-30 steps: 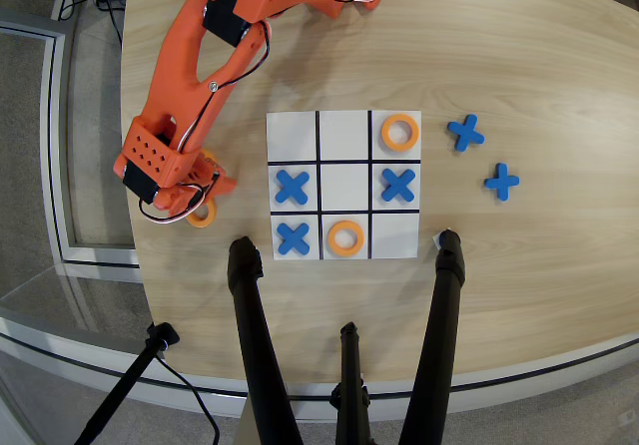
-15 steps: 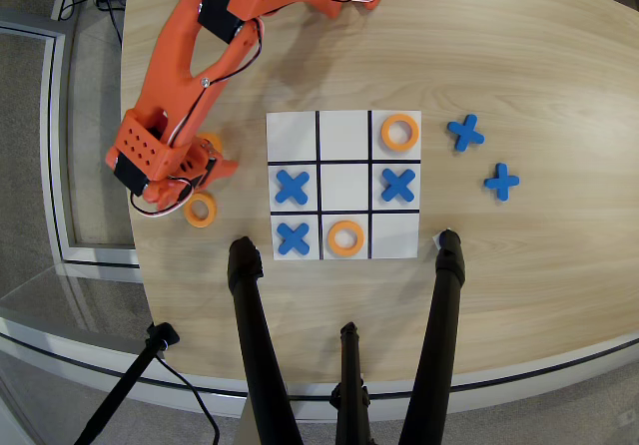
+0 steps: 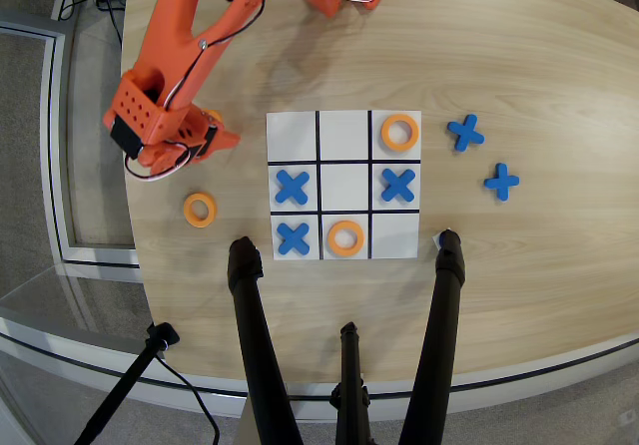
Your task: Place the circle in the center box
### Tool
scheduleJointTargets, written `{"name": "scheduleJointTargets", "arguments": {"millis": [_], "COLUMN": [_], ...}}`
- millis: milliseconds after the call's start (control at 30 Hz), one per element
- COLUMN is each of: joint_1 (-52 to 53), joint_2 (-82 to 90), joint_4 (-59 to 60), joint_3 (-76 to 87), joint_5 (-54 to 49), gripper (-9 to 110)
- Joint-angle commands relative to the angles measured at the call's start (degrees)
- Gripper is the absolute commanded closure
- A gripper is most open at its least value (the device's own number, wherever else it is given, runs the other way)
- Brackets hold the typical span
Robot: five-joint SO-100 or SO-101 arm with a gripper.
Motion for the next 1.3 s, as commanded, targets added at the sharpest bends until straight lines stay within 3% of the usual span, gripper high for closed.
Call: {"name": "scheduleJointTargets", "arguments": {"millis": [0, 433, 567, 867, 1267], "joint_1": [0.9, 3.5, 4.0, 3.2, -1.1], "joint_2": [6.3, 16.1, 18.6, 22.0, 35.7], "joint_4": [-3.3, -14.2, -17.3, -17.3, -11.0], "joint_3": [6.2, 23.4, 28.1, 33.2, 38.0], "joint_5": [-1.7, -6.2, -6.9, -6.7, -4.6], "gripper": [78, 79, 84, 102, 102]}}
